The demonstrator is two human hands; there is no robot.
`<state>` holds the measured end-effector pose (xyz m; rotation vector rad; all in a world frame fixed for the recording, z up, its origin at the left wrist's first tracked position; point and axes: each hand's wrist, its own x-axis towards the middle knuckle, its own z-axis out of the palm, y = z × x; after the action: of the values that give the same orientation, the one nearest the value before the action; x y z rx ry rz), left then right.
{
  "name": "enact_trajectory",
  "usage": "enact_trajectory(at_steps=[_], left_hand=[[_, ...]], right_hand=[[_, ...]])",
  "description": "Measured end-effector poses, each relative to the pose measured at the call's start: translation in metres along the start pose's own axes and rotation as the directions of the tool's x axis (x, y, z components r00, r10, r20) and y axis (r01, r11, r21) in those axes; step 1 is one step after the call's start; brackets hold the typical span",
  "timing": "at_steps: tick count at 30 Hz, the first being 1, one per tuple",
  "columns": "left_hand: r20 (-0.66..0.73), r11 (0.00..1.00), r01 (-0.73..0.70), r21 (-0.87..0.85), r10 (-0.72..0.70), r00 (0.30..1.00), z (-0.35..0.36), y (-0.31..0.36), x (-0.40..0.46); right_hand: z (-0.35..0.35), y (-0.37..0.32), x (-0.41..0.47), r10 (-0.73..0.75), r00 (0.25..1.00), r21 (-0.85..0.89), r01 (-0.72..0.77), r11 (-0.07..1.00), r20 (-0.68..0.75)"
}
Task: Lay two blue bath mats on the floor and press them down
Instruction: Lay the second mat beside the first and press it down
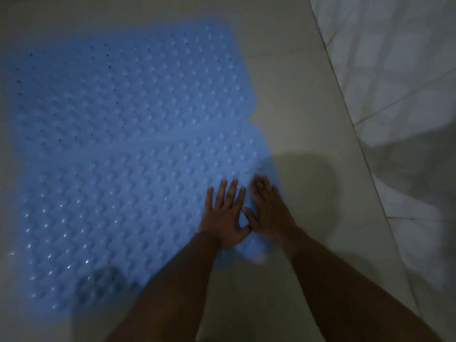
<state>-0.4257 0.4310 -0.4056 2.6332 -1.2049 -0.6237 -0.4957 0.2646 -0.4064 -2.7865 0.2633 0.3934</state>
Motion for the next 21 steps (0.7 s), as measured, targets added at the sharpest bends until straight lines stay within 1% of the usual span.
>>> enact_trajectory(at_steps=[1, 2, 3, 5, 7, 9, 13, 15, 17, 19, 20, 21], left_hand=[[-0.001, 1.000, -0.018, -0.020, 0.018, 1.000, -0.003, -0.004, -0.004], [-0.032, 0.999, -0.029, -0.026, 0.028, 0.999, -0.006, -0.010, -0.006], [-0.093, 0.999, -0.023, -0.031, 0.020, 0.995, -0.009, -0.016, -0.010], [-0.228, 0.998, 0.024, -0.062, -0.038, 0.973, -0.013, -0.026, -0.022], [-0.296, 0.995, 0.065, -0.072, -0.084, 0.951, -0.014, -0.030, -0.035], [-0.318, 0.992, 0.102, -0.078, -0.122, 0.940, -0.009, -0.034, -0.045], [-0.312, 0.984, 0.155, -0.089, -0.175, 0.934, -0.003, -0.048, -0.056], [-0.288, 0.983, 0.169, -0.073, -0.183, 0.940, -0.005, -0.052, -0.065], [-0.277, 0.981, 0.182, -0.066, -0.193, 0.941, -0.011, -0.054, -0.080], [-0.251, 0.981, 0.184, -0.062, -0.194, 0.948, -0.011, -0.053, -0.092], [-0.239, 0.984, 0.170, -0.058, -0.179, 0.954, -0.009, -0.051, -0.096], [-0.228, 0.988, 0.146, -0.047, -0.153, 0.962, -0.005, -0.047, -0.098]], right_hand=[[0.003, -0.007, -0.003, 0.027, 1.000, -0.013, -0.026, 1.000, 0.014], [0.008, -0.012, -0.005, 0.056, 0.998, -0.027, -0.056, 0.998, 0.005], [0.012, -0.017, -0.007, 0.086, 0.996, -0.036, -0.086, 0.996, -0.021], [0.018, -0.023, -0.008, 0.122, 0.989, -0.059, -0.127, 0.990, -0.079], [0.019, -0.025, -0.009, 0.127, 0.983, -0.083, -0.138, 0.987, -0.132], [0.021, -0.024, -0.009, 0.119, 0.979, -0.089, -0.135, 0.987, -0.165], [0.027, -0.021, -0.009, 0.084, 0.979, -0.069, -0.098, 0.993, -0.188], [0.024, -0.023, -0.006, 0.109, 0.984, -0.065, -0.119, 0.991, -0.139], [0.016, -0.025, -0.006, 0.138, 0.990, -0.039, -0.138, 0.990, -0.016], [0.004, -0.021, -0.004, 0.130, 0.987, 0.085, -0.138, 0.987, 0.097], [-0.006, -0.019, -0.002, 0.132, 0.983, 0.151, -0.151, 0.977, 0.124], [-0.017, -0.017, 0.000, 0.140, 0.983, 0.182, -0.160, 0.970, 0.119]])
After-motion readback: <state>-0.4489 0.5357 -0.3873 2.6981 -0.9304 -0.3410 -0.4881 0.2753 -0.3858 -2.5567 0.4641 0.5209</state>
